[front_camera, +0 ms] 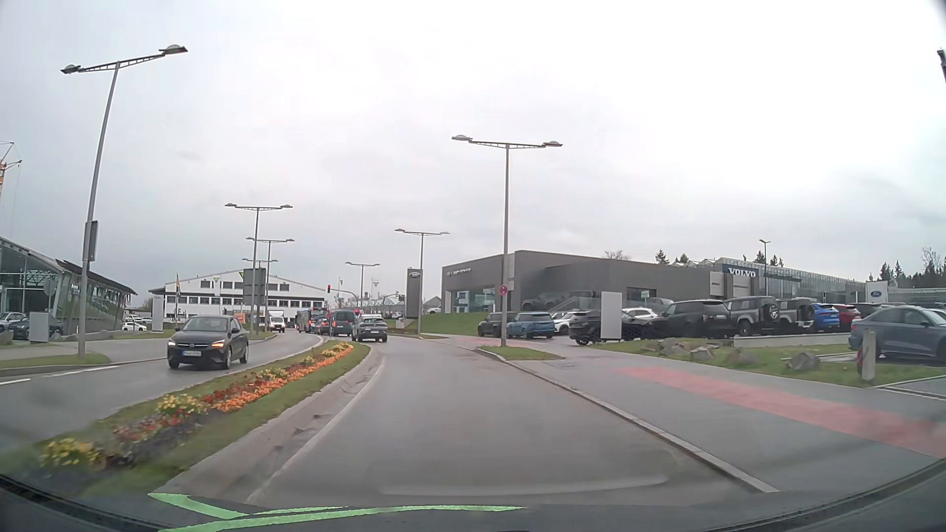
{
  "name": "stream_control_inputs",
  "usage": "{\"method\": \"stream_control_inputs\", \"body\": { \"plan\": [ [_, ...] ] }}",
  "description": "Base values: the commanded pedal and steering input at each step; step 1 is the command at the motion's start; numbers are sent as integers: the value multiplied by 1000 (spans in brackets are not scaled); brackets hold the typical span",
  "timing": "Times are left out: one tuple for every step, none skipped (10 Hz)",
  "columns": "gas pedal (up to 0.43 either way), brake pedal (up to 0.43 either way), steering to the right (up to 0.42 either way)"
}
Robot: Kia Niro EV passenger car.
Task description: Follow the waypoints while adhering to traffic rules and regulations
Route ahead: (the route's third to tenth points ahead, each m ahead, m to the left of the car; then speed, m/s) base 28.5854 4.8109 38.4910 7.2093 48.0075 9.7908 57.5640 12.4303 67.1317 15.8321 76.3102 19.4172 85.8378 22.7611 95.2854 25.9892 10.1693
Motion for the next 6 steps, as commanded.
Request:
{"method": "stream_control_inputs", "body": {
  "plan": [
    [0,49,-20],
    [0,79,-22],
    [0,98,-24],
    [0,110,-25],
    [0,122,-28],
    [0,128,-29]
  ]
}}
